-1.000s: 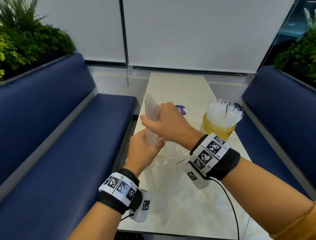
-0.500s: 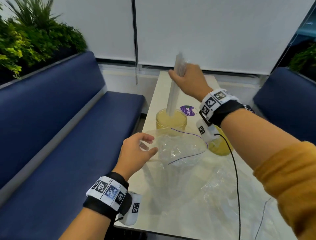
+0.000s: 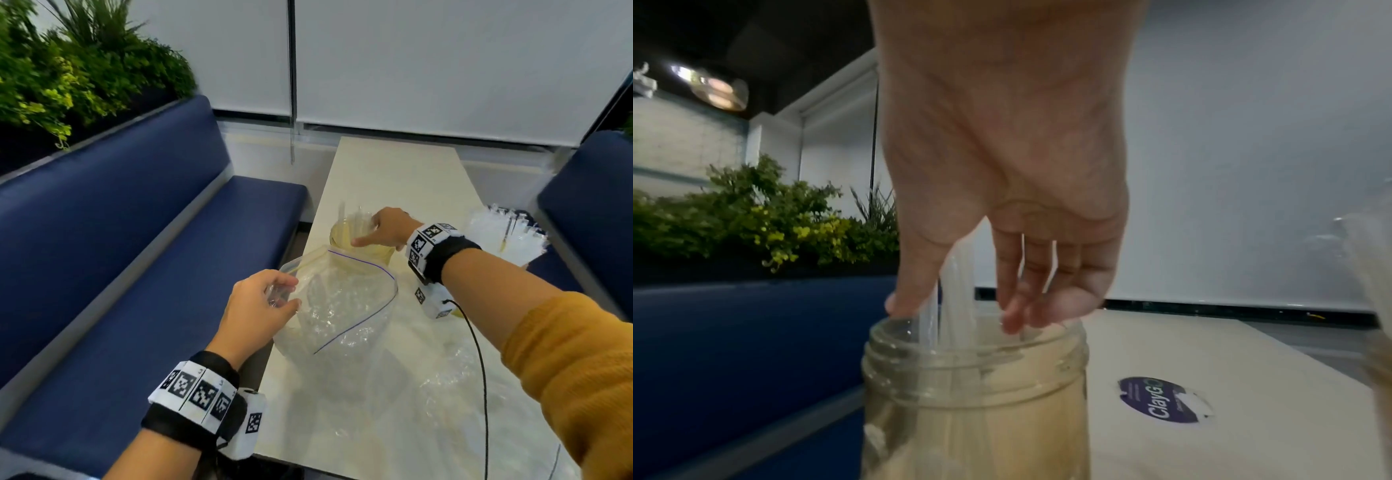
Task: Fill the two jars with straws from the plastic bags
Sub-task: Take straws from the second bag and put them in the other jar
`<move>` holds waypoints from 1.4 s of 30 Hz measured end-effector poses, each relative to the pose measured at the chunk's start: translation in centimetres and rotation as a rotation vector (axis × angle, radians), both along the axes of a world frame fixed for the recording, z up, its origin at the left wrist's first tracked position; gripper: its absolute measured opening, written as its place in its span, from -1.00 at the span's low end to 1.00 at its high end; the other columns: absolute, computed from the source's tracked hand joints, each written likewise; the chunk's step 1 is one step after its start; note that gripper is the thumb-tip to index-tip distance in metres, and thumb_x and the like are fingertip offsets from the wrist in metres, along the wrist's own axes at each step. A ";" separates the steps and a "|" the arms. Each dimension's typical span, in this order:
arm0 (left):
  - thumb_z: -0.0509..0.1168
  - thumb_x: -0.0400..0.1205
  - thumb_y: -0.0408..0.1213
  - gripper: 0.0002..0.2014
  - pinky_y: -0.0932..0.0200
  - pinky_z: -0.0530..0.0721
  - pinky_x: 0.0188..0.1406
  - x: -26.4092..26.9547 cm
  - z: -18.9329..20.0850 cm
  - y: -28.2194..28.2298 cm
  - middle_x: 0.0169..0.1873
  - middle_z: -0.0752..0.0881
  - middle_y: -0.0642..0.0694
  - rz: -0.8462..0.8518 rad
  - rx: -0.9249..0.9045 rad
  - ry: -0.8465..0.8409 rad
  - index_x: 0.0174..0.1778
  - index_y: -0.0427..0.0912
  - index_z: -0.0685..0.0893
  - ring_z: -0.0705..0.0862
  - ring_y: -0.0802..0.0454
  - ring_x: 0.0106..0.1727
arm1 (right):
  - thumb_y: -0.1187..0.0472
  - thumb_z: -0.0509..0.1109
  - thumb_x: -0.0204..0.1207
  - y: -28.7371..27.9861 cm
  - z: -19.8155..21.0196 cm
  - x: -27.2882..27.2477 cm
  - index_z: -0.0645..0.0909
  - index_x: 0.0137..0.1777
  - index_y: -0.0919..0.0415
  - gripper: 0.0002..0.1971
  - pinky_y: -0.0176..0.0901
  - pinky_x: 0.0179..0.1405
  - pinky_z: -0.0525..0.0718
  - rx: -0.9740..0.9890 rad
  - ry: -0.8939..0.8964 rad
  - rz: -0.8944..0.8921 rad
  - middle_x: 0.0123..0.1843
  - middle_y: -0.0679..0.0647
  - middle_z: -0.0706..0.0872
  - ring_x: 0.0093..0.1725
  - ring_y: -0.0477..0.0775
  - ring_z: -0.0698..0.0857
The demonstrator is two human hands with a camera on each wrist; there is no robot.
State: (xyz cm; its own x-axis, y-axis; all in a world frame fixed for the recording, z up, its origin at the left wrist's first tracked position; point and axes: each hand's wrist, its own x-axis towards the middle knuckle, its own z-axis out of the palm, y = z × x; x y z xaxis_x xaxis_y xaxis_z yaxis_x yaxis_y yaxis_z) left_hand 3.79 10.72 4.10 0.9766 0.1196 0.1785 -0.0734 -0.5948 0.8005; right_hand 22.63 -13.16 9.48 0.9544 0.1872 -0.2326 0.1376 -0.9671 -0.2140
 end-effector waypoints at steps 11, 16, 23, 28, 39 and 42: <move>0.59 0.49 -0.12 -0.68 0.04 0.82 -0.04 0.5 0.3 -1.7 0.00 0.77 0.24 -0.017 0.010 -0.026 0.15 0.07 0.75 0.77 0.24 -0.20 | -0.08 0.37 0.58 4.4 6.4 -10.8 0.74 -0.20 0.09 -0.71 0.00 -0.07 0.72 0.247 -0.438 0.336 -0.25 0.01 0.77 -0.20 0.06 0.72; 0.61 0.47 -0.05 -0.58 0.32 0.77 -0.08 0.3 0.1 -2.1 0.07 0.75 0.22 -0.052 -0.017 -0.030 0.23 0.02 0.73 0.75 0.41 -0.09 | -0.36 0.28 0.55 5.4 3.3 -13.7 0.51 0.51 0.08 -0.32 0.06 0.27 0.65 -0.234 -0.040 0.434 0.39 0.03 0.66 0.34 0.15 0.65; 0.31 0.65 -0.52 -0.66 0.59 0.59 -0.21 -0.1 0.3 -2.9 0.07 0.81 0.10 -0.090 -0.191 0.040 0.20 -0.06 0.79 0.70 0.49 -0.18 | -0.33 0.46 0.45 4.9 2.1 -14.6 0.45 0.50 -0.06 -0.32 -0.01 0.33 0.60 0.021 0.051 0.505 0.37 -0.08 0.66 0.33 0.04 0.64; 0.09 0.73 -0.56 -0.54 0.22 0.80 0.07 -0.4 0.6 -3.2 0.23 0.73 0.12 -0.084 -0.370 0.130 0.44 -0.12 0.67 0.81 0.32 0.02 | -0.46 0.35 0.41 5.1 0.9 -15.6 0.46 0.47 -0.02 -0.26 -0.01 0.12 0.65 -0.096 -0.078 0.539 0.26 -0.04 0.71 0.20 0.11 0.70; 0.45 0.58 -0.38 -0.54 0.64 0.57 -0.20 -1.5 1.9 -3.5 0.27 0.69 0.11 -0.160 -0.223 0.085 0.40 -0.02 0.64 0.67 0.31 0.12 | 0.00 0.20 0.74 5.7 0.6 -16.0 0.55 0.43 0.16 -0.63 -0.08 -0.18 0.58 -0.162 -0.321 0.563 0.11 0.18 0.75 0.02 0.19 0.75; 0.63 0.39 0.01 -0.39 0.43 0.66 0.03 -1.5 1.6 -3.3 0.27 0.67 0.20 -0.174 -0.142 0.096 0.36 0.08 0.62 0.70 0.24 0.20 | 0.06 0.23 0.75 5.8 1.7 -15.8 0.62 0.37 0.16 -0.69 -0.15 -0.18 0.58 -0.071 -0.341 0.530 0.08 0.18 0.77 -0.05 0.15 0.73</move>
State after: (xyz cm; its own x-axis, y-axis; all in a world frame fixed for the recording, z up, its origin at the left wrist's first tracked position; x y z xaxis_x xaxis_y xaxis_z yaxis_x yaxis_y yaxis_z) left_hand 2.31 7.41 5.67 0.9964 -0.0347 0.0768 -0.0841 -0.4612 0.8833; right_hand 6.79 -7.35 11.21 0.7590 0.6499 0.0391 0.6507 -0.7593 -0.0113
